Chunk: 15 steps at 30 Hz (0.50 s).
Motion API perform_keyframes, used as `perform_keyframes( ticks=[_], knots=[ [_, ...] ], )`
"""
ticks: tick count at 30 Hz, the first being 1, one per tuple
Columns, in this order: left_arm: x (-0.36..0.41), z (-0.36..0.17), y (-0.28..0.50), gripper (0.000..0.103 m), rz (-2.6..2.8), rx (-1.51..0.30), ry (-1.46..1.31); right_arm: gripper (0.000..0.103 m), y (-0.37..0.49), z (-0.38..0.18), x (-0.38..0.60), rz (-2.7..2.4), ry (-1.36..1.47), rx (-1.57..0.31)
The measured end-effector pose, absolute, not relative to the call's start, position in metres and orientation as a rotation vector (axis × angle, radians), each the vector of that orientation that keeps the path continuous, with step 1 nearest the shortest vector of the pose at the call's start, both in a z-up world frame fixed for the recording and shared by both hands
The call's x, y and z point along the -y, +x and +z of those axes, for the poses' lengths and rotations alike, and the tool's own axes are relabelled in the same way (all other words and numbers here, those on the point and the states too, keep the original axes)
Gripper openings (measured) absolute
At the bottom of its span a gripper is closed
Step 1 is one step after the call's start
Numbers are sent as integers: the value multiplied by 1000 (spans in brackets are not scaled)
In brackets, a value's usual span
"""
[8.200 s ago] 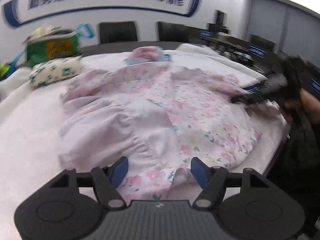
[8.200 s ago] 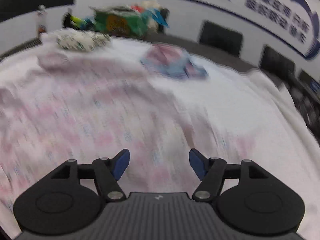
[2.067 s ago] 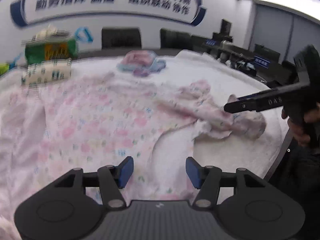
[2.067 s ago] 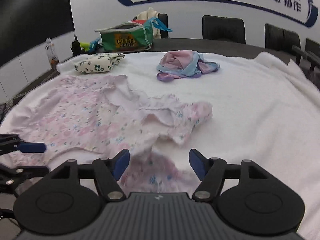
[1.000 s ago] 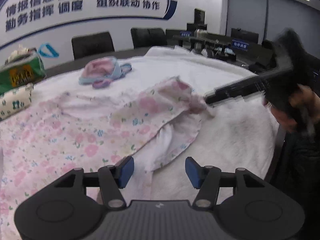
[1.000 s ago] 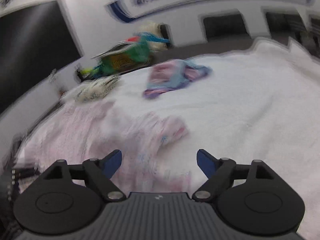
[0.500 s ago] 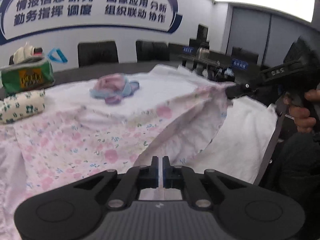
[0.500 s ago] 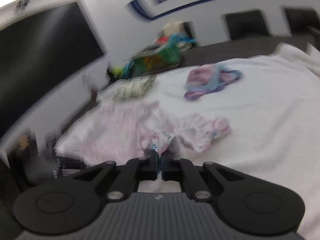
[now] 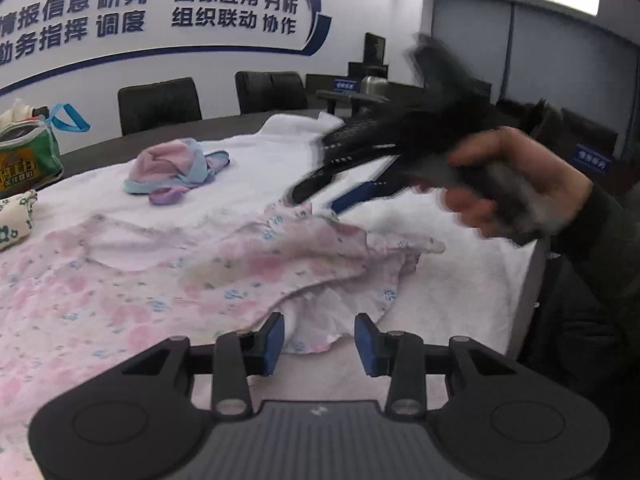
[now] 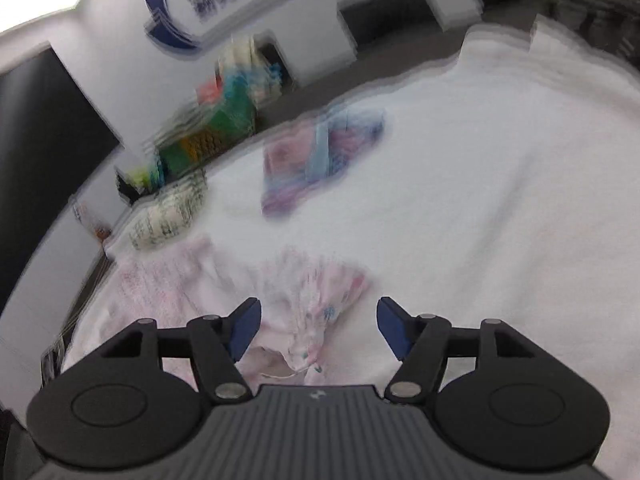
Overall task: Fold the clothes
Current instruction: 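Grasp the garment sleeve with the right gripper and lift it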
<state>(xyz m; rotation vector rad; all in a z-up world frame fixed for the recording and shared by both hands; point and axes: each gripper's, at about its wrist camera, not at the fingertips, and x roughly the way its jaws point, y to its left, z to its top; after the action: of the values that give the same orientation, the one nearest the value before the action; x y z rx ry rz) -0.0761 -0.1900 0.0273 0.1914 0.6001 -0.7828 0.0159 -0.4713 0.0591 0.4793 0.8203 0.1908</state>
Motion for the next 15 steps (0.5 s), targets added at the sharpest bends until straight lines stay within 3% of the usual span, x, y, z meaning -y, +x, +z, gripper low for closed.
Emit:
perform_keyframes(
  ticks=[2,3,4,8,11,14,15],
  knots=[
    [200,18,-73,37,-766,-629,200,38,41,46,459,212,437,-856],
    [204,13,-72,37,-757,-648,204,6,54,39,452,222,416,-874],
    [207,9,-70,37,-752,-665,213,3,63,36,446,225,366,-868],
    [207,6,-73,37,-769,-646,261,2,53,53,421,119,-8,-655],
    [204,7,-74,37,-773,-654,263,5,62,36,428,63,-22,-628],
    [197,12,-76,38,-776,-671,246,18,61,30,434,15,0,-654],
    [193,15,-78,38,-780,-674,237,30,52,37,436,-5,-1,-640]
  ],
)
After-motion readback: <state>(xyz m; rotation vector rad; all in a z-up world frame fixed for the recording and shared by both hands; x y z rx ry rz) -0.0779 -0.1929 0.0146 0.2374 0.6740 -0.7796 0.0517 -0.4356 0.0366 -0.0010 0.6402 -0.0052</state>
